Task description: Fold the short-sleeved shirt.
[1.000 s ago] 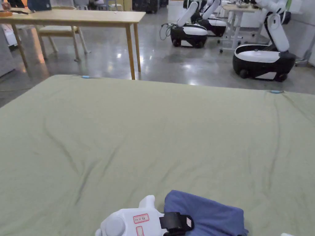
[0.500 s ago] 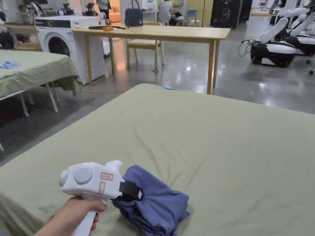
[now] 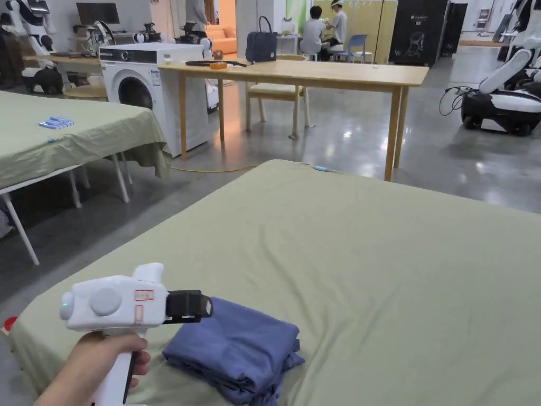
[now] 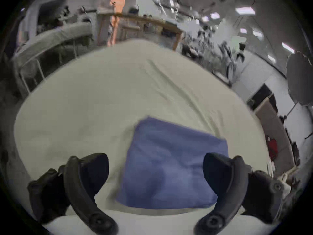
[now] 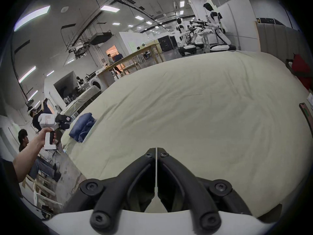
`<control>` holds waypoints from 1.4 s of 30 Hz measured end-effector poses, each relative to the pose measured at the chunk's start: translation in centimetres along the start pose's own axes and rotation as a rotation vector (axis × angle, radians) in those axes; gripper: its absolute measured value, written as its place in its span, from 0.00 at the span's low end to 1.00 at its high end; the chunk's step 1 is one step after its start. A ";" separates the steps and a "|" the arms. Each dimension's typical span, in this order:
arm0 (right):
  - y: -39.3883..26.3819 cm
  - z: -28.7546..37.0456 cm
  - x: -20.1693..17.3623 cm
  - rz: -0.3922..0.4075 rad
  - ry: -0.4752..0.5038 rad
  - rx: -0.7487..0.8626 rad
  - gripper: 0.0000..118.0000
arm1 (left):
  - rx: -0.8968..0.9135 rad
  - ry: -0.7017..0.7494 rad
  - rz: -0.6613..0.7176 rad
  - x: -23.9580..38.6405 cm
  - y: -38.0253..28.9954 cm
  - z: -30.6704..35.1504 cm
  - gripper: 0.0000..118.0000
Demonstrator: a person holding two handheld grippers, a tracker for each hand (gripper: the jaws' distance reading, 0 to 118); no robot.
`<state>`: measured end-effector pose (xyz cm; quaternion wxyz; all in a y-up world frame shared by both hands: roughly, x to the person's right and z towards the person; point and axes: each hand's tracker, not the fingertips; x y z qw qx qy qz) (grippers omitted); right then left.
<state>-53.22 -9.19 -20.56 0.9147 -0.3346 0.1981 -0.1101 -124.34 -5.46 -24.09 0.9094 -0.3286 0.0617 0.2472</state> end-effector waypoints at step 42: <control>19.8 11.9 -0.4 0.278 -0.313 0.494 0.34 | 0.551 -0.099 -0.606 48.3 -10.2 10.7 0.37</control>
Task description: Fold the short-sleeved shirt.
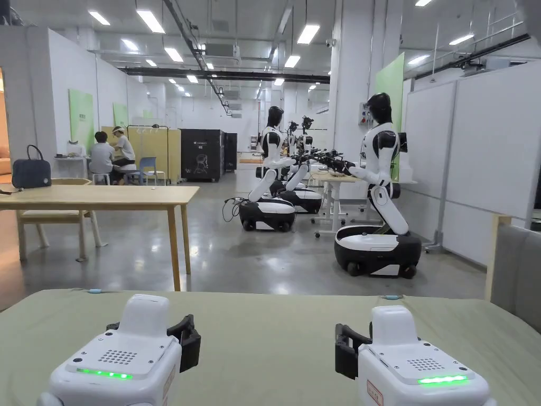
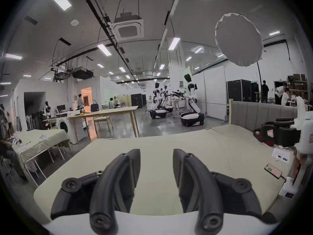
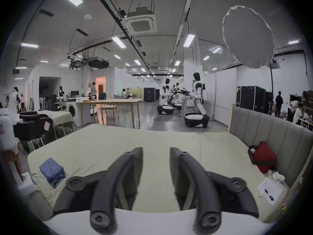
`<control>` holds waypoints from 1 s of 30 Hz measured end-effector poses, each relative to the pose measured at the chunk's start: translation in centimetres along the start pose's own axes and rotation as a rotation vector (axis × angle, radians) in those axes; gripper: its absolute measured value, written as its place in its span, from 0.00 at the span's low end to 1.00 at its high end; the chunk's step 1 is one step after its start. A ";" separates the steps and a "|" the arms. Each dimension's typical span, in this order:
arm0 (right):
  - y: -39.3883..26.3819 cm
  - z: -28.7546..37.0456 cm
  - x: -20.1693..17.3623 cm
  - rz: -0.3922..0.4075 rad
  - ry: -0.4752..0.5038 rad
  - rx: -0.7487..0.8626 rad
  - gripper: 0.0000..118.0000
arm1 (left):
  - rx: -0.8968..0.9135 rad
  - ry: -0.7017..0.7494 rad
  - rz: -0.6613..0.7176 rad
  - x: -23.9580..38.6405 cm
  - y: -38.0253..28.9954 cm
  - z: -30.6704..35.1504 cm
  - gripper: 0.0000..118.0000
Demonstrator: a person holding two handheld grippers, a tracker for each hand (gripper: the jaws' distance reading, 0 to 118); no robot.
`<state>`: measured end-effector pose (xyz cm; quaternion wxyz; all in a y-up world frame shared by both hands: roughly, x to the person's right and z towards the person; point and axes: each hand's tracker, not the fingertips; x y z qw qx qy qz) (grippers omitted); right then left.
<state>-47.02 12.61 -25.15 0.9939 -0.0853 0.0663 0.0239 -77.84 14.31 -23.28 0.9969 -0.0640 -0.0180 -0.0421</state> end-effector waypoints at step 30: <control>1.6 0.7 -1.9 -0.042 -0.064 -0.039 1.00 | 0.003 0.032 0.018 -0.4 -1.0 -0.2 1.00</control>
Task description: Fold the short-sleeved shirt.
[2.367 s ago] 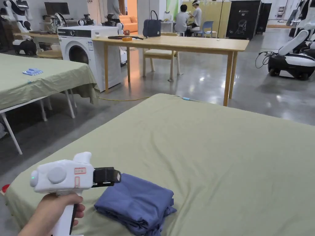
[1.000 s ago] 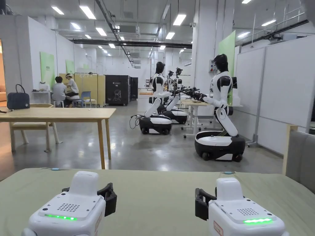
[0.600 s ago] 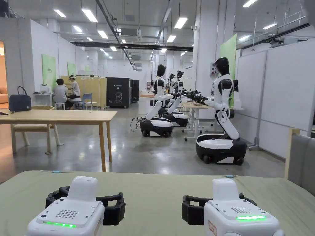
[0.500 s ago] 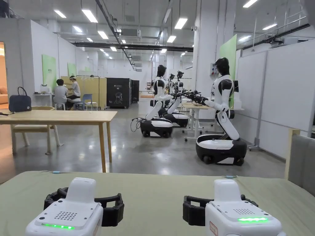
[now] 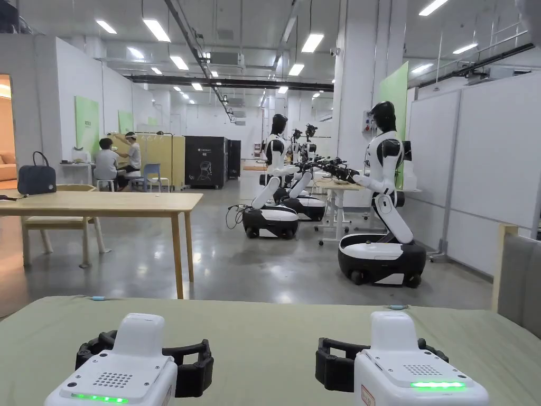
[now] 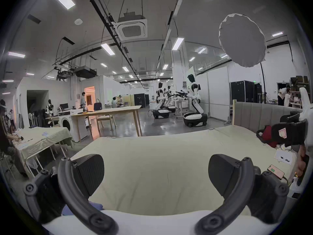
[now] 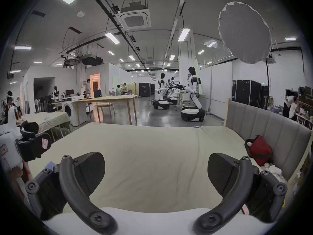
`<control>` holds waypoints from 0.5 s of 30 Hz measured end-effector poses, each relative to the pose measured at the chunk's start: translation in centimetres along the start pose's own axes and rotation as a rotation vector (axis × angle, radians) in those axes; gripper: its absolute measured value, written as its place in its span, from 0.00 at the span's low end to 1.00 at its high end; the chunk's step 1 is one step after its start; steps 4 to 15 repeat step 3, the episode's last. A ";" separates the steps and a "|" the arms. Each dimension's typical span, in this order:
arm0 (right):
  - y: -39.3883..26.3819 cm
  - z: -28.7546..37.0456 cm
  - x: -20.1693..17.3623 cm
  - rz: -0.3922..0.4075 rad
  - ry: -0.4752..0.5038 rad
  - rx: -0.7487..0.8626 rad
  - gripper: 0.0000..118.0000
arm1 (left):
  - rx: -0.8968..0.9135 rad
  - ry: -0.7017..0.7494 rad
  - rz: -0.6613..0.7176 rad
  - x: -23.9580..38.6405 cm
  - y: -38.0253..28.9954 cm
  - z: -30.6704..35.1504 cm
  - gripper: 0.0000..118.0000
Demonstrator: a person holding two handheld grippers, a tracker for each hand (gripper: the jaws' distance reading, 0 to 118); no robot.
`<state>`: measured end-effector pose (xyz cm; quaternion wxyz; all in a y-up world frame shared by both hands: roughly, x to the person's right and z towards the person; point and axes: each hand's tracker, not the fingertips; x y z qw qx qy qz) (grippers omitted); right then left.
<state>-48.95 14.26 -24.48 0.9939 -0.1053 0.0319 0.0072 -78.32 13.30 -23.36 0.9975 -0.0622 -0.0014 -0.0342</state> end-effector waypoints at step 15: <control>0.1 0.4 0.2 -0.011 0.003 0.026 0.99 | 0.003 0.000 0.009 -0.1 0.1 0.2 1.00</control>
